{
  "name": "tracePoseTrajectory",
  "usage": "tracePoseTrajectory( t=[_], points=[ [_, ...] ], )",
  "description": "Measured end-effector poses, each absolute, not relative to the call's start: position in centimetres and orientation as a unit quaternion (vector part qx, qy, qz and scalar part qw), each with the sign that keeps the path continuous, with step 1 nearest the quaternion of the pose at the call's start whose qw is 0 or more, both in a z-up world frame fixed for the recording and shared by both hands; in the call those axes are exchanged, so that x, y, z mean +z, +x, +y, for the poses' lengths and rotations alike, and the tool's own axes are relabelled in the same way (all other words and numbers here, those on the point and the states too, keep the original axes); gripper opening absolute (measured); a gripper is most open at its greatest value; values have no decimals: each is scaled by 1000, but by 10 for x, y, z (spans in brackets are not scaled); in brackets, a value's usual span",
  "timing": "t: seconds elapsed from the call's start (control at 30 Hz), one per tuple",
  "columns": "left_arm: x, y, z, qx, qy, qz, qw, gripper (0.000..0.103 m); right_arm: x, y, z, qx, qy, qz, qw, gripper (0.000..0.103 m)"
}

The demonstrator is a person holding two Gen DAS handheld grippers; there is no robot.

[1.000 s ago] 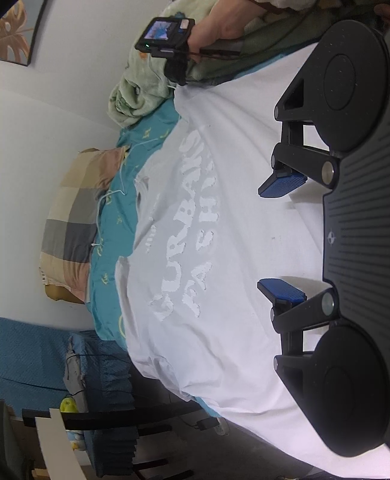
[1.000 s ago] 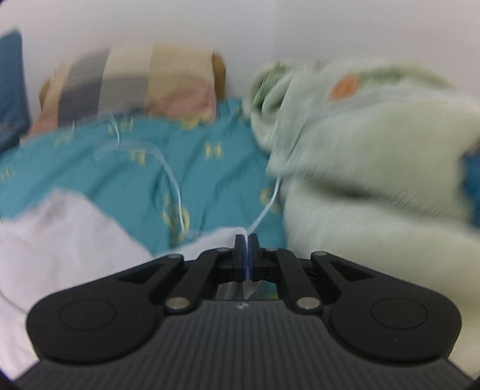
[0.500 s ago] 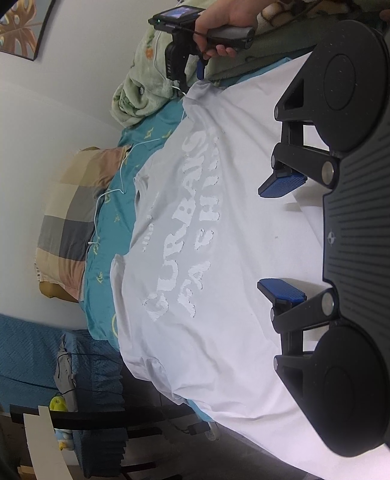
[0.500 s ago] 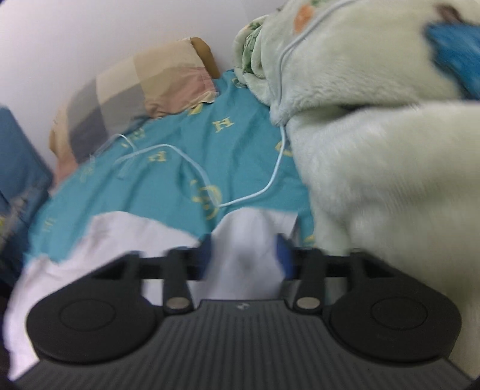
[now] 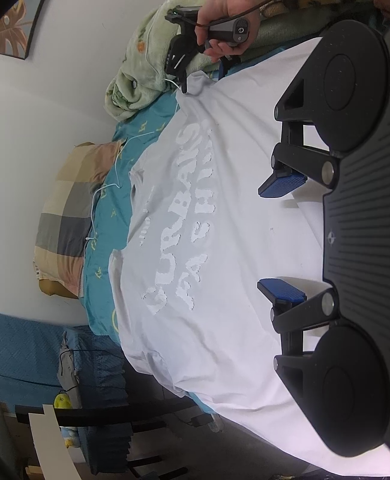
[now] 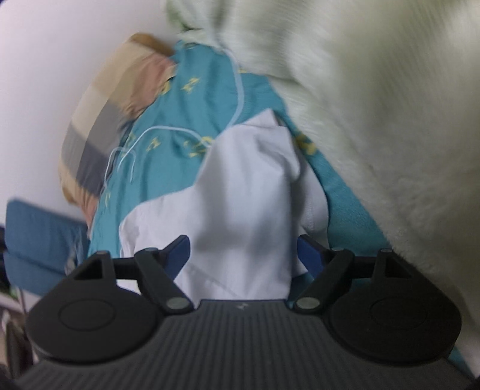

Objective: Fold clothes

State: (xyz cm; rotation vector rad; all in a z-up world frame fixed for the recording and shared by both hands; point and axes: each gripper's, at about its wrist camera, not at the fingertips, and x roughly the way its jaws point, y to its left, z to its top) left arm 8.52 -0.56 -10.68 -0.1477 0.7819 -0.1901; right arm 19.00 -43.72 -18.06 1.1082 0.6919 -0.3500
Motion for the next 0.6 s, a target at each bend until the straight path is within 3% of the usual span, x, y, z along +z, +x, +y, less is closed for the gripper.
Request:
tracePoseTrajectory(
  t=[0.23,0.3,0.37,0.4,0.43,0.6],
  points=[
    [-119,96,-7,-94,-69,394,912,62,-187,203,-442,-162,511,293,792,82],
    [-122,99,-8,-97,-68,396,911,62,-182,204,-442,-157,499,284,804,78],
    [-126,102,-8,-96,-70,400,909,62,-177,205,-442,-152,487,275,815,45],
    [-127,103,-8,-96,-72,402,908,62,-175,206,-442,-150,481,271,820,34],
    [-128,104,-7,-96,-76,402,907,62,-172,206,-442,-148,475,266,826,13],
    [-124,104,-6,-97,-83,396,909,62,-160,210,-442,-136,443,243,852,11]
  ],
)
